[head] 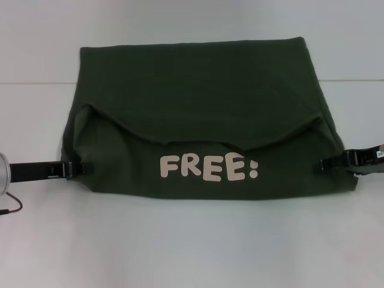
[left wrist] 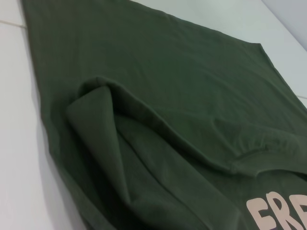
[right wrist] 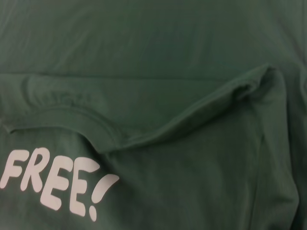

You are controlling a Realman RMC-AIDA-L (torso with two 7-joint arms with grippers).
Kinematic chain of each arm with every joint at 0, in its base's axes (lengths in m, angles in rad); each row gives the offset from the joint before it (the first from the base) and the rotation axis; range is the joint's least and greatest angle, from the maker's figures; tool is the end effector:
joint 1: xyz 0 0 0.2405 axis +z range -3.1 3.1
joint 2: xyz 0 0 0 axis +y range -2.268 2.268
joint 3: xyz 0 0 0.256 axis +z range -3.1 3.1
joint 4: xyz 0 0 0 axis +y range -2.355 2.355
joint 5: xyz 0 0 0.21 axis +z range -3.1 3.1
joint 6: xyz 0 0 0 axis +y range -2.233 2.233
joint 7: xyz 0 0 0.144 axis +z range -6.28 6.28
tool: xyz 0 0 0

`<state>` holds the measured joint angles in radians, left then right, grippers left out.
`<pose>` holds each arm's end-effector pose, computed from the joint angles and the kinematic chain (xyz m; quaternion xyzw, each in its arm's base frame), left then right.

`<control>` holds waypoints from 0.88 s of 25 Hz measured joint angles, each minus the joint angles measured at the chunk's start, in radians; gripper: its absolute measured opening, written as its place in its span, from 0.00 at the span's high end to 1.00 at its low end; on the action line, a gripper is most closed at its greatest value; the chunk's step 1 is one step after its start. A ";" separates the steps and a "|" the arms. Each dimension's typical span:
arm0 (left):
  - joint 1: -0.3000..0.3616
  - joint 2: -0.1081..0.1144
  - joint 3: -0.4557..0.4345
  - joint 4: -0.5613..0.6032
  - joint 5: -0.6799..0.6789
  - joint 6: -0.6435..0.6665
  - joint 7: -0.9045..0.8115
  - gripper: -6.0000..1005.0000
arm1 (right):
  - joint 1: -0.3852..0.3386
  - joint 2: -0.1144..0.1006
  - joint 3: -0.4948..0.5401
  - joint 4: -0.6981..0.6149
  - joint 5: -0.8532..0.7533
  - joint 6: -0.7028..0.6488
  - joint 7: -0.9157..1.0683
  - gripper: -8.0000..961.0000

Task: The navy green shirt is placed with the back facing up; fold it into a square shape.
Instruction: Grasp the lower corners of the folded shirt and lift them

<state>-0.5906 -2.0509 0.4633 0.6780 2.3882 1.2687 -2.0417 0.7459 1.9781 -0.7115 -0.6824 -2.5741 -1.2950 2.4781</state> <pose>-0.3246 0.3622 0.0288 -0.7956 -0.5403 -0.1445 0.2328 0.2855 0.3997 0.0349 -0.7796 0.5913 0.0115 0.2059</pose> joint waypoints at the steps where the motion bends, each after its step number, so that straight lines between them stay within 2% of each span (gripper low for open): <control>1: 0.000 0.000 0.000 0.000 0.000 0.000 0.000 0.95 | 0.001 0.001 -0.002 0.002 -0.001 0.001 0.000 0.10; 4: 0.000 0.000 0.000 0.000 -0.003 0.000 0.000 0.95 | 0.002 0.001 -0.006 0.003 0.001 0.002 0.001 0.10; 15: 0.003 -0.001 0.000 0.000 -0.021 0.010 0.000 0.95 | -0.008 0.001 -0.047 -0.016 -0.011 0.010 -0.004 0.21; 18: 0.004 -0.001 0.000 0.000 -0.025 0.012 0.000 0.95 | -0.010 0.001 -0.045 -0.016 -0.011 0.010 -0.004 0.46; 22: 0.005 -0.003 0.000 0.000 -0.027 0.014 0.000 0.95 | -0.011 0.001 -0.044 -0.016 -0.012 0.010 -0.009 0.66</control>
<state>-0.5860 -2.0536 0.4633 0.6780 2.3616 1.2827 -2.0417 0.7347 1.9787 -0.7551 -0.6982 -2.5858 -1.2848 2.4695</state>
